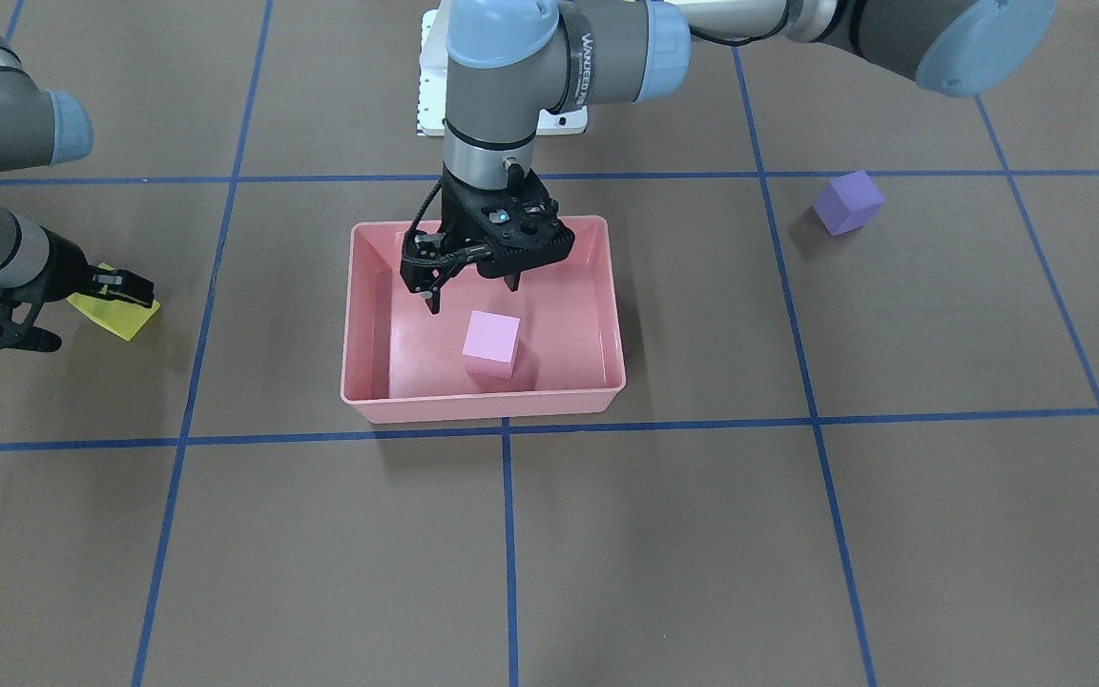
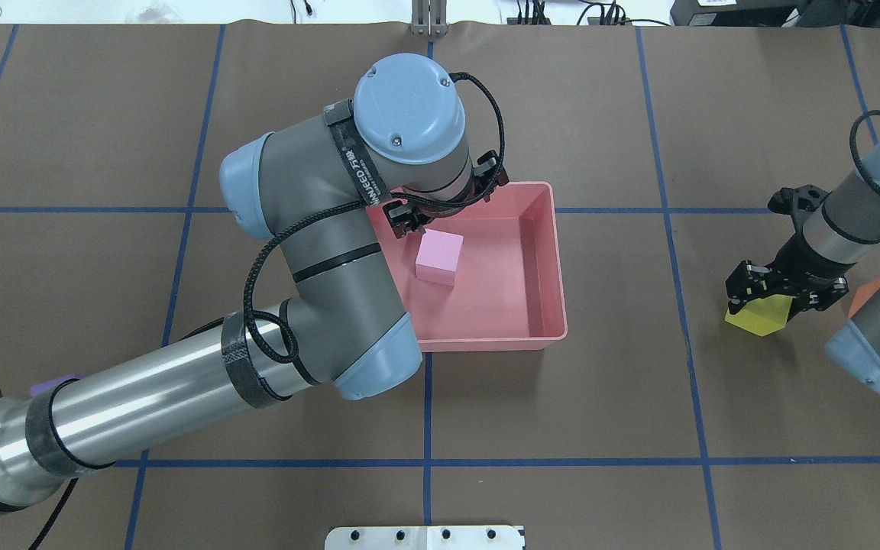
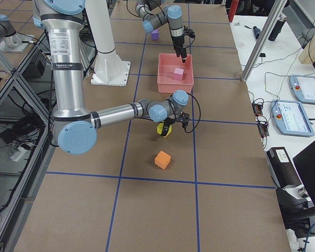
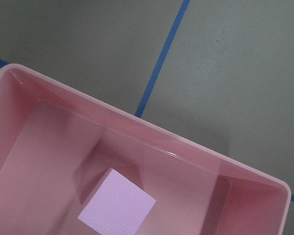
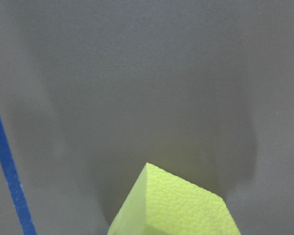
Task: Place blocks into pink bin with both arms
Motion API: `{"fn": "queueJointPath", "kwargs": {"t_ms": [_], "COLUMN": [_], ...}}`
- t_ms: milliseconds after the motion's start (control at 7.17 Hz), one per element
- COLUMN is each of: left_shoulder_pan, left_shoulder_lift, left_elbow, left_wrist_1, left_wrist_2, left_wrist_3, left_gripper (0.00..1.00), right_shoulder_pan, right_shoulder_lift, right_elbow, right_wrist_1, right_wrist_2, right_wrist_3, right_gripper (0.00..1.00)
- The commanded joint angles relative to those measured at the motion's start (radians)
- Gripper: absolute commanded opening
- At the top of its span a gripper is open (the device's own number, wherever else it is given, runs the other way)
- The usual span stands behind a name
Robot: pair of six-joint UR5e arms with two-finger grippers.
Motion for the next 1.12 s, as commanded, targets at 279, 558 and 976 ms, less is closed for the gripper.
{"fn": "queueJointPath", "kwargs": {"t_ms": [279,558,976], "left_shoulder_pan": [-0.05,-0.117,-0.277], "left_shoulder_lift": [0.046,0.247,0.632], "left_elbow": [-0.088,-0.259,-0.466], "left_wrist_1": [0.011,0.014,0.017], "left_wrist_2": [-0.011,-0.033,-0.192], "left_wrist_3": [0.108,0.275,0.681], "left_gripper": [1.0,1.0,1.0], "right_shoulder_pan": [0.019,0.082,0.171], "right_shoulder_lift": [0.011,0.049,0.181], "right_elbow": [0.146,0.2,0.2], "right_wrist_1": [0.001,-0.004,-0.016], "right_wrist_2": [-0.015,-0.014,0.043], "right_wrist_3": [0.075,0.072,0.069], "right_gripper": [0.0,0.0,0.0]}}
